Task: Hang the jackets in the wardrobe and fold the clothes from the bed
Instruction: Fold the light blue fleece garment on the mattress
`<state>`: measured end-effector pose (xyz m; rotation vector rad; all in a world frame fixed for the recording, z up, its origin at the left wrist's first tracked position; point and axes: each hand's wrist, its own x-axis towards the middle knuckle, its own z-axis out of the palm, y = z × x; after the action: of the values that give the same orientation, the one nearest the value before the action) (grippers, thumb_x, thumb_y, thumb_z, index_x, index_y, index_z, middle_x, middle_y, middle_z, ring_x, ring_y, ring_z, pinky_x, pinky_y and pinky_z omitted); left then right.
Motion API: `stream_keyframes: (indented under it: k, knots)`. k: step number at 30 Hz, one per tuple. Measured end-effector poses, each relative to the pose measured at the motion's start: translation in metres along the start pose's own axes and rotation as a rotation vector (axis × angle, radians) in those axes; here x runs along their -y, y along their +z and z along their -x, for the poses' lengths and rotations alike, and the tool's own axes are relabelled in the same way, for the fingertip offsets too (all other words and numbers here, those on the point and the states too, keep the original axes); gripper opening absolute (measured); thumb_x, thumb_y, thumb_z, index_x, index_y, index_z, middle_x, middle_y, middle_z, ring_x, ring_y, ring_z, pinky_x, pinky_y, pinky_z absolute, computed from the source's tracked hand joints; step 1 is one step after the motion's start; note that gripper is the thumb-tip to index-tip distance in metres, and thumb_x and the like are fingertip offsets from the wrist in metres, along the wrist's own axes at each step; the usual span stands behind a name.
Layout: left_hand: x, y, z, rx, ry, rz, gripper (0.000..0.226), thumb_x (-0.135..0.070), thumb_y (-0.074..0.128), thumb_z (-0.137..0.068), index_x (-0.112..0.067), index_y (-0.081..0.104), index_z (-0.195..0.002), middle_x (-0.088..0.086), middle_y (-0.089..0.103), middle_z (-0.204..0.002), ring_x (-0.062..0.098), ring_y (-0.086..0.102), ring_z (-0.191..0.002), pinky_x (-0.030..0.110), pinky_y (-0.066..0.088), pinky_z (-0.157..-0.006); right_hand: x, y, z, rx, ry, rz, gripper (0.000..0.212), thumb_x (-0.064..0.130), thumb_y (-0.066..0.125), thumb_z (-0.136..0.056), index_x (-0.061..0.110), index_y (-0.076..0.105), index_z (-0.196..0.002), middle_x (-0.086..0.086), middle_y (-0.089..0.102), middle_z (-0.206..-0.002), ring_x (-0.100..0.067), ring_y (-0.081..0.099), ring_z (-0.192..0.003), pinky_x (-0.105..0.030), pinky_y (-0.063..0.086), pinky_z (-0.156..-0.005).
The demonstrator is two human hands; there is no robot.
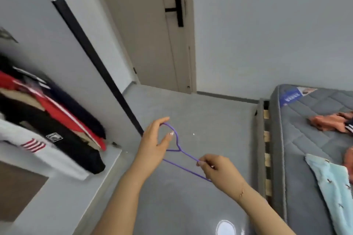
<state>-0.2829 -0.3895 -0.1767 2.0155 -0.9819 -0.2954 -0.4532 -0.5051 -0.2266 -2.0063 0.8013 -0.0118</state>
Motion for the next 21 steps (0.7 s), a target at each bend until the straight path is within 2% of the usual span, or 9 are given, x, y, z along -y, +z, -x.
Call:
stream_keyframes:
  k: [2, 4, 6, 9, 11, 13, 15, 18, 21]
  knots:
    - [0.017, -0.034, 0.021, -0.188, -0.149, 0.112, 0.04, -0.016, 0.059, -0.095, -0.03, 0.049, -0.132, -0.014, 0.05, -0.133, -0.012, 0.044, -0.119, 0.005, 0.031, -0.097, 0.03, 0.019, -0.021, 0.087, -0.07, -0.068, 0.02, 0.018, 0.054, -0.098, 0.017, 0.065, -0.082, 0.004, 0.06, -0.059, -0.008, 0.05, -0.053, -0.028, 0.043, -0.061]
    - [0.034, -0.066, 0.049, -0.4, -0.297, 0.187, 0.043, -0.016, 0.059, -0.096, -0.036, 0.049, -0.132, -0.015, 0.049, -0.135, -0.005, 0.044, -0.125, 0.016, 0.032, -0.104, 0.06, 0.039, -0.041, 0.186, -0.124, -0.126, 0.019, 0.015, 0.053, -0.098, 0.011, 0.066, -0.086, 0.002, 0.06, -0.059, -0.006, 0.044, -0.045, -0.024, 0.039, -0.05]
    - [0.046, -0.099, 0.076, -0.582, -0.445, 0.258, 0.038, -0.012, 0.058, -0.096, -0.04, 0.054, -0.121, -0.012, 0.053, -0.132, 0.002, 0.048, -0.125, 0.014, 0.036, -0.097, 0.092, 0.06, -0.059, 0.317, -0.161, -0.188, 0.015, 0.012, 0.051, -0.099, 0.007, 0.062, -0.09, 0.0, 0.061, -0.06, -0.011, 0.042, -0.037, -0.023, 0.035, -0.041]
    - [0.064, -0.144, 0.112, -0.79, -0.586, 0.313, 0.031, -0.004, 0.054, -0.097, -0.027, 0.059, -0.116, -0.004, 0.06, -0.126, 0.013, 0.056, -0.119, 0.014, 0.041, -0.085, 0.147, 0.097, -0.075, 0.56, -0.205, -0.259, 0.011, 0.009, 0.048, -0.101, 0.007, 0.052, -0.091, -0.006, 0.064, -0.062, -0.018, 0.041, -0.032, -0.021, 0.03, -0.033]
    - [0.073, -0.175, 0.13, -0.891, -0.62, 0.301, 0.029, -0.003, 0.054, -0.097, -0.021, 0.061, -0.118, 0.0, 0.063, -0.126, 0.011, 0.06, -0.112, 0.019, 0.042, -0.091, 0.184, 0.125, -0.082, 0.663, -0.246, -0.239, 0.01, 0.01, 0.048, -0.102, 0.005, 0.052, -0.094, -0.008, 0.064, -0.061, -0.019, 0.04, -0.033, -0.021, 0.029, -0.033]
    - [0.082, -0.205, 0.142, -0.987, -0.622, 0.315, 0.029, -0.002, 0.054, -0.096, -0.024, 0.064, -0.112, -0.001, 0.065, -0.122, 0.007, 0.061, -0.107, 0.025, 0.044, -0.097, 0.22, 0.155, -0.088, 0.727, -0.29, -0.197, 0.013, 0.011, 0.047, -0.102, 0.002, 0.055, -0.098, -0.006, 0.06, -0.055, -0.017, 0.037, -0.033, -0.022, 0.028, -0.036]
    - [0.093, -0.234, 0.152, -1.071, -0.626, 0.315, 0.029, -0.003, 0.055, -0.095, -0.028, 0.065, -0.107, -0.003, 0.067, -0.119, 0.011, 0.061, -0.11, 0.032, 0.045, -0.101, 0.256, 0.187, -0.091, 0.759, -0.336, -0.168, 0.016, 0.011, 0.048, -0.102, -0.001, 0.058, -0.099, -0.003, 0.05, -0.047, -0.014, 0.033, -0.034, -0.024, 0.027, -0.038]
    - [0.119, -0.276, 0.167, -1.181, -0.623, 0.36, 0.029, -0.005, 0.055, -0.095, -0.027, 0.068, -0.106, -0.008, 0.069, -0.114, 0.009, 0.063, -0.11, 0.03, 0.046, -0.099, 0.312, 0.237, -0.095, 0.793, -0.378, -0.22, 0.017, 0.01, 0.051, -0.1, -0.003, 0.062, -0.098, -0.003, 0.036, -0.048, -0.008, 0.027, -0.035, -0.019, 0.023, -0.037]
    - [0.151, -0.322, 0.173, -1.275, -0.619, 0.408, 0.026, -0.005, 0.057, -0.095, -0.026, 0.069, -0.104, -0.006, 0.07, -0.112, 0.011, 0.063, -0.11, 0.035, 0.046, -0.103, 0.367, 0.293, -0.1, 0.8, -0.427, -0.275, 0.016, 0.008, 0.052, -0.098, 0.0, 0.065, -0.097, 0.005, 0.036, -0.043, -0.005, 0.028, -0.035, -0.015, 0.025, -0.037]
